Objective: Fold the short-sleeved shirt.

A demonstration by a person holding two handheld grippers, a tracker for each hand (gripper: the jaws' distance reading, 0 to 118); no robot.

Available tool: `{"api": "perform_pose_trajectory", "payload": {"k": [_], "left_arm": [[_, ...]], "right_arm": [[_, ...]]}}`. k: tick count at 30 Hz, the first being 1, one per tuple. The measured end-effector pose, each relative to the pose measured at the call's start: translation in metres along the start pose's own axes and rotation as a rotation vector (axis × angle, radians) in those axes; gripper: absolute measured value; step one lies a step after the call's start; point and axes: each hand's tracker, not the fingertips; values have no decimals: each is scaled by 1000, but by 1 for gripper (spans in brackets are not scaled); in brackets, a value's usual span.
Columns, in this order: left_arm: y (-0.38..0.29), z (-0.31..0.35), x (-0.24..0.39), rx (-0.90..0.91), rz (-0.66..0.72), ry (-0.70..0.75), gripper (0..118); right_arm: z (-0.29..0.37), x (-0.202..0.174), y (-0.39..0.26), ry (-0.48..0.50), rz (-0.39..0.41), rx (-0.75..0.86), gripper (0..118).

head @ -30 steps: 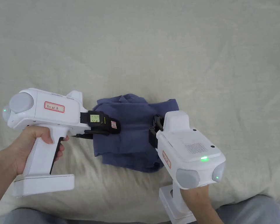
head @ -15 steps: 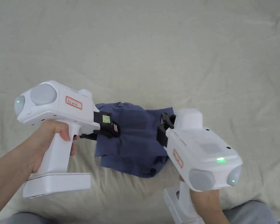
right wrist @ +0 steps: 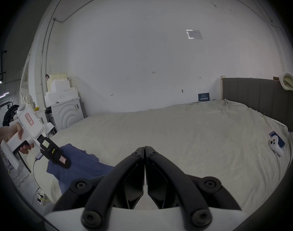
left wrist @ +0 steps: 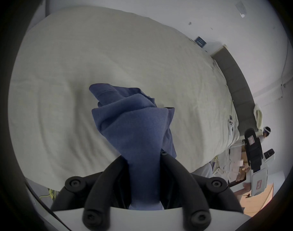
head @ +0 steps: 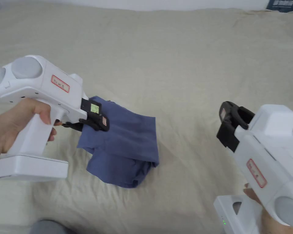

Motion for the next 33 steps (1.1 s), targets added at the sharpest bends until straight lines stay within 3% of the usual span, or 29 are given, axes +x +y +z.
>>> {"api": "perform_pose_trajectory", "payload": {"k": [6, 11, 16, 20, 22, 24, 27, 30, 33], "left_arm": [[8, 47, -89, 14, 9, 113, 15], [11, 69, -173, 27, 171, 191, 15], [13, 62, -228, -1, 221, 317, 15], [9, 46, -251, 18, 263, 327, 19], [6, 41, -251, 17, 251, 356, 45], [5, 45, -252, 60, 200, 459, 78], [2, 64, -249, 138, 211, 463, 112], [1, 94, -235, 260, 238, 427, 112], [1, 120, -202, 403, 154, 419, 112]], "right_arm": [[-14, -24, -4, 31, 15, -25, 0], [-24, -49, -9, 54, 31, -40, 0], [-35, -70, -8, 70, 40, -51, 0], [-41, -77, -4, 81, 39, -56, 0], [-41, -78, -3, 86, 48, -56, 0], [-39, -77, -1, 88, 59, -57, 0], [-28, -66, -2, 87, 73, -48, 0], [-21, -60, -4, 77, 55, -36, 0], [-13, -52, -2, 72, 49, -27, 0]]}}
